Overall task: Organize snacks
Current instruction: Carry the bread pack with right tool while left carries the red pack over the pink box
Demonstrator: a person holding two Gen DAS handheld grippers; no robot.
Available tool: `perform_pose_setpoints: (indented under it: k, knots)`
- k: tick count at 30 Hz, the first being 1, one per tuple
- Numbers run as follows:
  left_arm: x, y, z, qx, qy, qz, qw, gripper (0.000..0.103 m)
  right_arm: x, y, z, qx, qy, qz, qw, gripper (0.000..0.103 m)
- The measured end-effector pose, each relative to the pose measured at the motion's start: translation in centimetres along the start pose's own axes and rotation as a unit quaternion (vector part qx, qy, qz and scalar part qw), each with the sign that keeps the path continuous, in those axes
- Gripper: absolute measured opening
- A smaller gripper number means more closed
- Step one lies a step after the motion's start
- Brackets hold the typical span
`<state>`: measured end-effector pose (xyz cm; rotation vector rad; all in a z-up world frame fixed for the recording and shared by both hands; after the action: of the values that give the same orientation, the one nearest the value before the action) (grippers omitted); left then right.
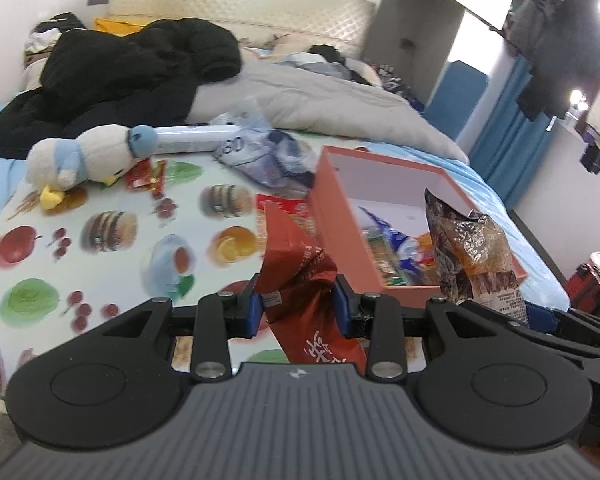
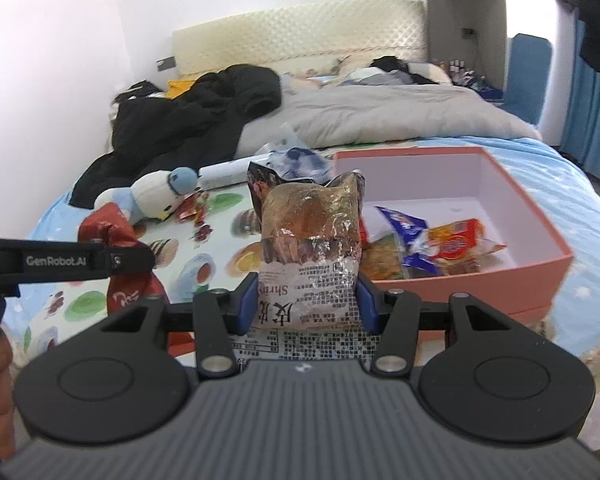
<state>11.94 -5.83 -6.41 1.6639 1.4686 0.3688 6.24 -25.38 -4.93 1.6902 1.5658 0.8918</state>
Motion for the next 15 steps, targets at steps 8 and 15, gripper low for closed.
perform_pose_setpoints:
  k: [8, 15]
  knots:
    - [-3.6, -0.3, 1.1, 0.015, -0.03, 0.018, 0.9993, 0.04, -3.1, -0.6, -2.1, -0.01, -0.026, 0.017, 0.999, 0.051]
    - [-6.3, 0.2, 2.8, 0.025, -0.05, 0.042, 0.9975, 0.04, -5.8, -0.6, -3.1, -0.017, -0.045, 0.036, 0.998, 0.051]
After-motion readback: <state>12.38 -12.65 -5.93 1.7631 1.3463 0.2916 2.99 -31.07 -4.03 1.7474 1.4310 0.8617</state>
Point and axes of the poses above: each gripper's, at about its wrist camera, not at the fingertips, and z roughly the way its jaws point, x to its left, y to its top, the point moved 2 cm from there along z, roughly the way its jaws point, and after that the axes turned 9 degrees about -y, right-handed, at the moved point
